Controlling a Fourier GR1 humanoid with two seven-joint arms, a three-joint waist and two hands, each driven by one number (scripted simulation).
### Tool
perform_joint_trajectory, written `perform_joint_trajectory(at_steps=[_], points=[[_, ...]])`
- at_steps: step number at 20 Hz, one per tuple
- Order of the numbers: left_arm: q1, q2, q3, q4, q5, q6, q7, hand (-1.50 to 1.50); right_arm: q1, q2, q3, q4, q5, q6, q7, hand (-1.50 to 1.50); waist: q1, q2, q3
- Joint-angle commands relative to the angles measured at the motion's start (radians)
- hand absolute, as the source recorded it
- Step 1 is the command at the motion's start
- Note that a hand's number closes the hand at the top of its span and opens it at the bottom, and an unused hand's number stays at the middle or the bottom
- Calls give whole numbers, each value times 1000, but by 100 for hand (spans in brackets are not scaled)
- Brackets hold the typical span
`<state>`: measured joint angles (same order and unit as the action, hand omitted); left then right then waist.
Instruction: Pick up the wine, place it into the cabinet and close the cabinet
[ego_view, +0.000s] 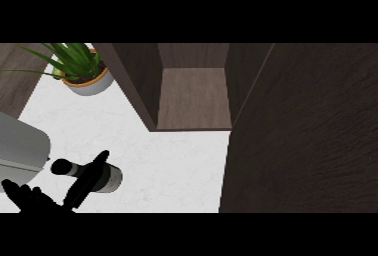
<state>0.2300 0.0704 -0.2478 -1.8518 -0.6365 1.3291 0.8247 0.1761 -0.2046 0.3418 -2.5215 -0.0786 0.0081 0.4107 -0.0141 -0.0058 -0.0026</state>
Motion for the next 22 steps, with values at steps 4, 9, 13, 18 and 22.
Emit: perform_joint_trajectory(at_steps=[4, 9, 13, 18, 22], points=[[-15, 39, -96, 76, 152, 165, -101, -150, -3, 2, -13, -198, -72, -26, 103, -150, 7, 0, -1], [-58, 31, -84, 136, 231, 167, -154, -150, 11, 2, 18, -204, -44, -34, 106, -150, 2, -3, -3], [-85, -51, -41, 121, 225, 169, -230, -150, 2, 10, 25, -198, -47, -50, 108, -150, 7, -4, -4], [-88, -69, -18, 94, 263, 169, -281, -150, 34, -2, 48, -208, -37, -36, 80, -150, 4, -7, -5], [-90, -70, 44, 17, 311, 170, -299, -150, 15, -15, 2, -195, -45, -34, 77, -150, 9, -11, -6]])
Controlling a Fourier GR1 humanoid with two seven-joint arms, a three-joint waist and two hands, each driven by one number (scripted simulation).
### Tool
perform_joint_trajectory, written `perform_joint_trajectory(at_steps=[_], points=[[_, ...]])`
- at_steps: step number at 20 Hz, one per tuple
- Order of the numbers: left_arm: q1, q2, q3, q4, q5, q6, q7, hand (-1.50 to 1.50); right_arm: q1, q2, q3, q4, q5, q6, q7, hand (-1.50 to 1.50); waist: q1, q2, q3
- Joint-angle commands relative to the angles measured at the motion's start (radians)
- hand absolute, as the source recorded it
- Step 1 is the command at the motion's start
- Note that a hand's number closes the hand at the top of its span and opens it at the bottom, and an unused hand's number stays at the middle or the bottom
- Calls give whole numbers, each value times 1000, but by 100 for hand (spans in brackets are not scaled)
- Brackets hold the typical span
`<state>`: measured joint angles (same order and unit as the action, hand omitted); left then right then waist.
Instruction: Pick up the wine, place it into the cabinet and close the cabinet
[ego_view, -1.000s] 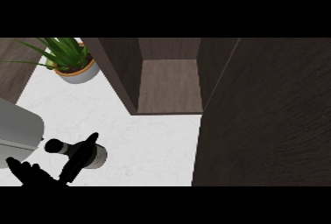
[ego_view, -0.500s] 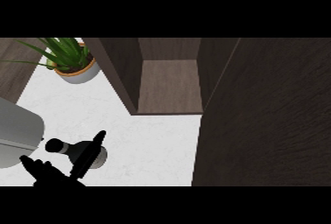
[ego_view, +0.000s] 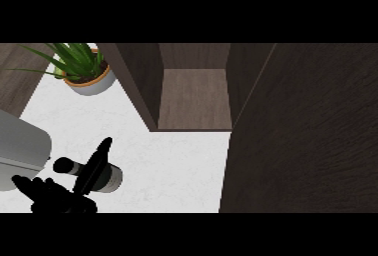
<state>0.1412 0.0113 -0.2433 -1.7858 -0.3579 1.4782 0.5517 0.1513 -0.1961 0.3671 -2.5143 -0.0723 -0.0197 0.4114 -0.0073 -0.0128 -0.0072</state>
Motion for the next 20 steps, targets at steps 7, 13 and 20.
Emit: perform_joint_trajectory(at_steps=[7, 13, 20], points=[[-63, -11, 45, -59, 97, 21, -91, -150, 7, 0, -11, -135, -58, -17, 49, -150, 3, 4, -1], [-89, -11, 77, -19, 147, 21, -139, -150, 30, -5, 31, -156, -30, -14, 49, -150, -17, 3, -3], [-107, -11, 59, -4, 201, -4, -228, 150, 58, -21, 15, -142, -39, 4, 18, -150, -14, 6, 0]])
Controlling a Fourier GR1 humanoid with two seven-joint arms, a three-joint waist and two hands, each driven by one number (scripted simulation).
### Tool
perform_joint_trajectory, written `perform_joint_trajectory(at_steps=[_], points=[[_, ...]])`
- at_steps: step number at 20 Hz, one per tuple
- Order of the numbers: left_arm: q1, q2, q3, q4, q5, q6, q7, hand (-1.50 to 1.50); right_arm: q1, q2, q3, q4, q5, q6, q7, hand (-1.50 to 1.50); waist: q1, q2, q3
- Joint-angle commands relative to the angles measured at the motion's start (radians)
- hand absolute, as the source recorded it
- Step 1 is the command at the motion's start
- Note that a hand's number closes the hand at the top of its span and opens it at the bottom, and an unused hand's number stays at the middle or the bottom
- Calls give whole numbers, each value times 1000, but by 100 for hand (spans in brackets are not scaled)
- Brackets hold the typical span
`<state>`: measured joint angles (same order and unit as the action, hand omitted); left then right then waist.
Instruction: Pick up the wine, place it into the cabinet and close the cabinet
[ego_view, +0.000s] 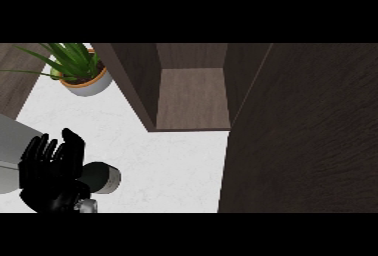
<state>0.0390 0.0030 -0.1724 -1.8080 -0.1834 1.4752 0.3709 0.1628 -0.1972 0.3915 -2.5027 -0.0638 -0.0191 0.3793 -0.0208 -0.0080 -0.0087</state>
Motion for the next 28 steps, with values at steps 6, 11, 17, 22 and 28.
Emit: perform_joint_trajectory(at_steps=[6, 11, 17, 22, 28], points=[[-41, -3, 30, 93, 60, -23, -132, 150, 53, -21, -5, -189, -48, 3, 59, -150, -6, 2, 2], [-64, 55, -65, 58, 112, -214, -168, 150, 35, -8, 10, -100, -36, 14, 13, -150, -16, -2, -1], [-90, 133, -321, -94, 240, -564, -205, 150, 5, 18, 32, -28, -38, 20, -19, -150, -33, -12, -7], [-9, 151, -333, -172, 422, -800, -380, 150, 17, 12, -4, -81, -36, 9, -1, -150, -8, 0, -4], [78, 160, -224, 6, 622, -1122, -669, 150, 89, -15, -3, -194, -51, 13, 43, -150, -9, 5, 4]])
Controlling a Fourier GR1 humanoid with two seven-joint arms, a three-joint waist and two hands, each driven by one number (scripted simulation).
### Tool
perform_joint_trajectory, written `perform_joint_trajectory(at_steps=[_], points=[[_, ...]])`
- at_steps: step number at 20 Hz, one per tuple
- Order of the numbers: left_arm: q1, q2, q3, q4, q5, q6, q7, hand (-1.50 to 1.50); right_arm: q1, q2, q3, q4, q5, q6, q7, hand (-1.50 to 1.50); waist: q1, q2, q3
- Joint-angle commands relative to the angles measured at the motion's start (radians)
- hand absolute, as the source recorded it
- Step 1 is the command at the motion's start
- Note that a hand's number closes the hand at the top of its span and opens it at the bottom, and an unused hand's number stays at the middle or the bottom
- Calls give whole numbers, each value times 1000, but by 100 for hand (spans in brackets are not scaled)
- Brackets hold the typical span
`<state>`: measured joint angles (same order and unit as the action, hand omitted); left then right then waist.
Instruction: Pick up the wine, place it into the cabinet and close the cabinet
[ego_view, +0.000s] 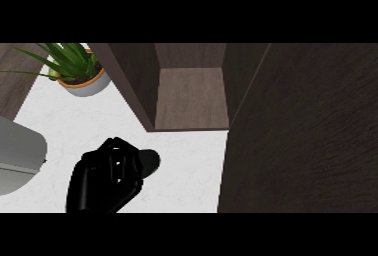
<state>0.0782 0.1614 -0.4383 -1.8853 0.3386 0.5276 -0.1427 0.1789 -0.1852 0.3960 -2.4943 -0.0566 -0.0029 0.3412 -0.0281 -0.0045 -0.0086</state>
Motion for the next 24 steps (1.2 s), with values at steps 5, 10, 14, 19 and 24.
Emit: perform_joint_trajectory(at_steps=[5, 10, 14, 19, 24], points=[[-75, -10, 74, 188, 90, -245, -169, 150, 122, -55, -74, -231, -110, 33, 76, -150, 7, 3, 9], [-199, -98, 14, 195, 15, -122, -52, 150, 37, -27, -86, -210, -127, 14, 143, -150, 13, 3, 9], [-266, -154, 7, 213, -14, -52, 11, 150, 53, -22, -77, -216, -102, 21, 131, -150, 12, 2, 9], [-468, -160, 103, 398, 56, -9, 58, 150, 30, -35, -130, -219, -143, 32, 150, -150, 0, 5, 9], [-544, -161, 87, 518, 67, 40, 37, 150, 31, -22, -125, -236, -143, 36, 172, -150, -2, 5, 9]])
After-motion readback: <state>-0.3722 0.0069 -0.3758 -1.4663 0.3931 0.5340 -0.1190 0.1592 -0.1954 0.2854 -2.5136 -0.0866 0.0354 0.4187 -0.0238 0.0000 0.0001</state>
